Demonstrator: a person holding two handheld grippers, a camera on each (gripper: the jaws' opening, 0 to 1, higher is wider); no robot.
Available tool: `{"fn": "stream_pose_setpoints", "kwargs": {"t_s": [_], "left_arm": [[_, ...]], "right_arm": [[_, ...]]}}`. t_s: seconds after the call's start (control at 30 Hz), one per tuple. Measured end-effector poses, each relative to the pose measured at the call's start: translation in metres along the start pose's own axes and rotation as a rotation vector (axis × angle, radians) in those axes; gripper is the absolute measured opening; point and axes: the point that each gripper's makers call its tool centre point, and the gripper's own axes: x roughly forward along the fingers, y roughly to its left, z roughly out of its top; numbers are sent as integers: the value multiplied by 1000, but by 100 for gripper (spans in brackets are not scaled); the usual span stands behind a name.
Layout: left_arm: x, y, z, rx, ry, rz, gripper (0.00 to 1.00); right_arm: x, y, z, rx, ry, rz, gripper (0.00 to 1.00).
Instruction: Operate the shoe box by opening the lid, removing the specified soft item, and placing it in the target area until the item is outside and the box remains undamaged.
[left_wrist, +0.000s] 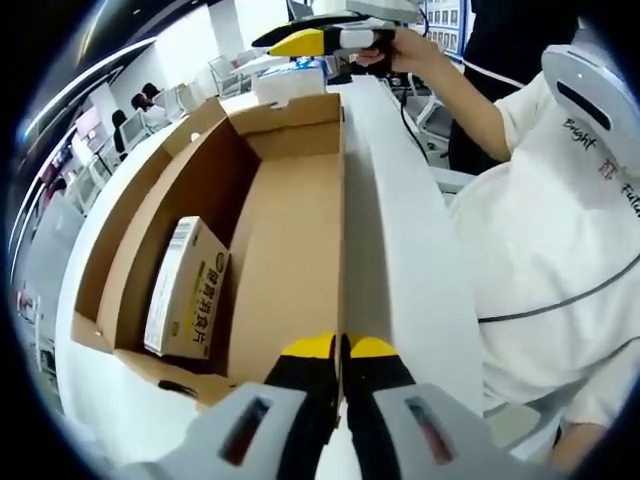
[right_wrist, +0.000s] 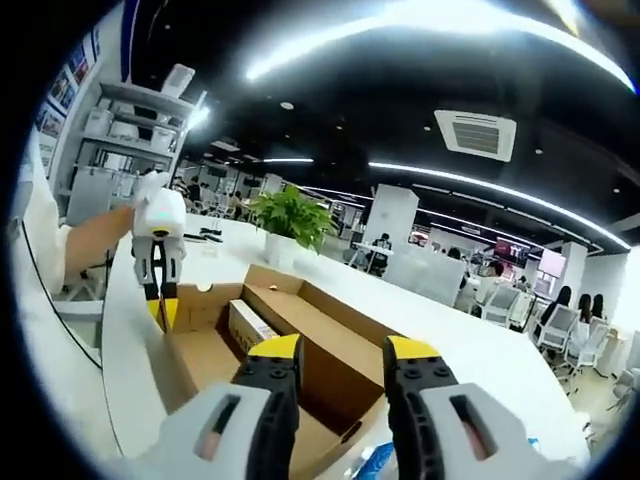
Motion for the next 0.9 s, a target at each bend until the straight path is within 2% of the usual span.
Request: {"fn": "stream_pose_setpoints", "kwargs": {"t_s": [0.13,0.5,0.6,0.7,0.77,0.9], "left_arm": [[0,0,1,7,-4,2,1],[0,-1,2,2,-1,-5,1],[1,-1,2,-2,-1,-3,1],[1,-1,2,-8,2,-7,1],[1,-2,2,-8,3,-10,1],[1,-1,1,-32,11,-19,1]], "right_arm": [[2,1,2,1,-7,6,35],[14,9,8,-55,34,54,34],[18,10,11,-71,31,58,21],[24,14,13,-54,24,79,27],[26,14,12,-43,34,84,26],[29,17,13,-73,43,93,27]]}}
